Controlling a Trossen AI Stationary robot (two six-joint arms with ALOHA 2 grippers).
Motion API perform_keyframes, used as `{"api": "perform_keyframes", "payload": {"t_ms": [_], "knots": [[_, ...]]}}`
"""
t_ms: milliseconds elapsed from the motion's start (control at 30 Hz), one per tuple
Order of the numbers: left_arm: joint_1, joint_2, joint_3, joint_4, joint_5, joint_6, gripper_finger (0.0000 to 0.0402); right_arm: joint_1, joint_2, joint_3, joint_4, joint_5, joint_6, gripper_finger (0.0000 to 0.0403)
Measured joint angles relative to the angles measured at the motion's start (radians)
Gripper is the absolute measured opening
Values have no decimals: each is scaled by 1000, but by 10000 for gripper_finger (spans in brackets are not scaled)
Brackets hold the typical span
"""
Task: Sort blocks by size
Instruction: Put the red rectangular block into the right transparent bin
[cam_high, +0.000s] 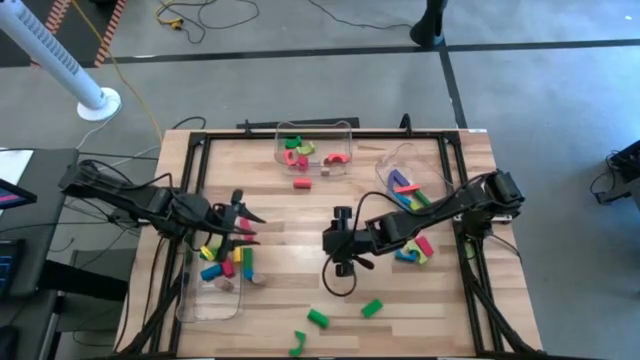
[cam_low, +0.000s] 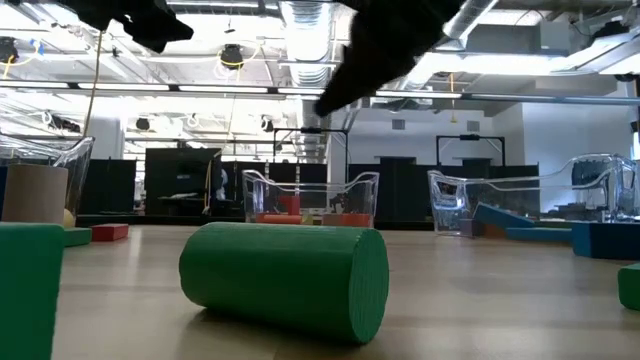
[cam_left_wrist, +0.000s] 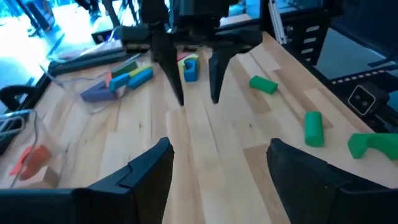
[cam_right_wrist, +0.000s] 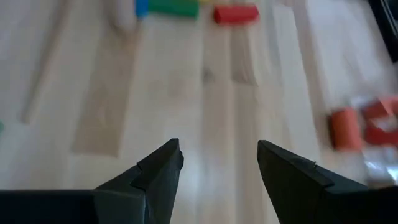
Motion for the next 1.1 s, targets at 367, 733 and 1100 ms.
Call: {"api": "perform_keyframes", "payload": {"t_ms": [367,733,1100], "knots": [[-15,-4,-68,125,0,29,248,-72,105,-1,239,-158,-98,244],[-15,-6,-78,187,0,140,248,-155,215,0,443,-242,-175,244],[-15,-5,-78,186,0,82,248,-165,210,0,393,-562,-183,244]]}}
